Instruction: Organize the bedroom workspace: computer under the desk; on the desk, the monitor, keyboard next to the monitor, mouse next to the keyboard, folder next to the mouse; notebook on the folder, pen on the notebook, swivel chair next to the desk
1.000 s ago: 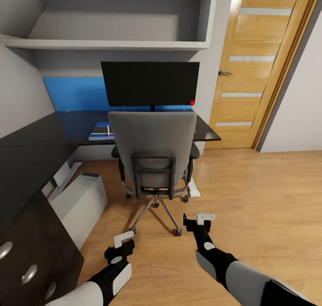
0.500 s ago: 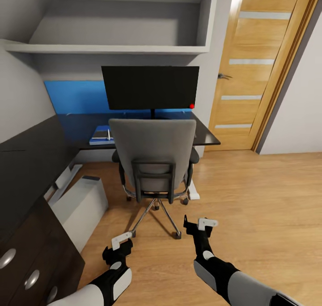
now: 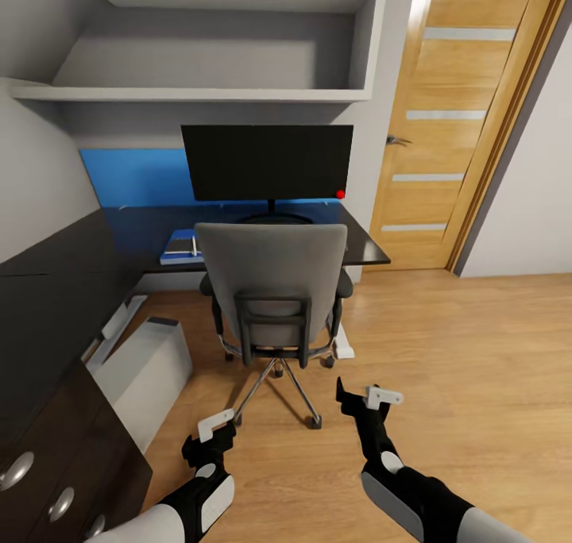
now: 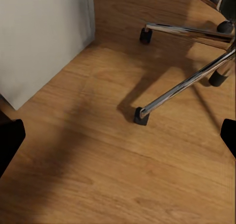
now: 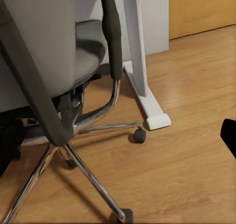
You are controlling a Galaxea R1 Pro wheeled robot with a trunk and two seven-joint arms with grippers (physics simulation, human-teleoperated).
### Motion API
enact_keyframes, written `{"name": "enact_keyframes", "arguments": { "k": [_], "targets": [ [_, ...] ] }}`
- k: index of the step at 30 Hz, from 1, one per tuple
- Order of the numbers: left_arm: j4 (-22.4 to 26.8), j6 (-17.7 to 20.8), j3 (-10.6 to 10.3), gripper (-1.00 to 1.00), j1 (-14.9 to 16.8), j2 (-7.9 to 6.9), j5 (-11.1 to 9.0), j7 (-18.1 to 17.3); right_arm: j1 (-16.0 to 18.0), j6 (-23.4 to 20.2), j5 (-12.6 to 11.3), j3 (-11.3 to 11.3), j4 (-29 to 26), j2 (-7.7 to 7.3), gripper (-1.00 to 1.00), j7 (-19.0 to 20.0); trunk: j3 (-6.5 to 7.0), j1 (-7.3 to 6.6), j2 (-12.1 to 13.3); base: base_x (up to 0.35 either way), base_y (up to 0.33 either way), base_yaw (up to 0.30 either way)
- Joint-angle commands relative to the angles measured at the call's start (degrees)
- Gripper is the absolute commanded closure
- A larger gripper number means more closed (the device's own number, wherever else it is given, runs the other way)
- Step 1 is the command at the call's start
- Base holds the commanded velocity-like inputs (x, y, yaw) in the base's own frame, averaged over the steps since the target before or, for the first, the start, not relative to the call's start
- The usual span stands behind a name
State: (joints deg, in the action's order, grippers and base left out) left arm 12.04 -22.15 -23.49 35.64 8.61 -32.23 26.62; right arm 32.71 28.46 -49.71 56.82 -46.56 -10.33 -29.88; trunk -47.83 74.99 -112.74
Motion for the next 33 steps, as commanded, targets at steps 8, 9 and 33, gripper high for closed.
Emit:
{"name": "enact_keyframes", "arguments": {
  "k": [8,9,33],
  "targets": [
    [1.2,-0.2,-0.4,-1.00,0.0,-0.11,-0.4,0.3,-2.2,-3.0,0.8,0.4,-8.8,-3.59,-1.00,-3.3,1.39,-1.77,3.2,0.000,0.000,0.000],
    [1.7,-0.2,-0.3,-1.00,0.0,-0.18,-0.5,0.3,-2.3,-3.1,0.9,0.4,-9.0,-3.71,-1.00,-3.4,1.57,-1.99,3.6,0.000,0.000,0.000],
    [56.7,32.1,-0.3,-1.00,-22.9,-11.58,-0.8,0.6,-2.7,-3.6,1.8,0.3,-10.0,-4.28,-1.00,-3.9,5.88,-7.26,13.2,0.000,0.000,0.000]
  ]
}}
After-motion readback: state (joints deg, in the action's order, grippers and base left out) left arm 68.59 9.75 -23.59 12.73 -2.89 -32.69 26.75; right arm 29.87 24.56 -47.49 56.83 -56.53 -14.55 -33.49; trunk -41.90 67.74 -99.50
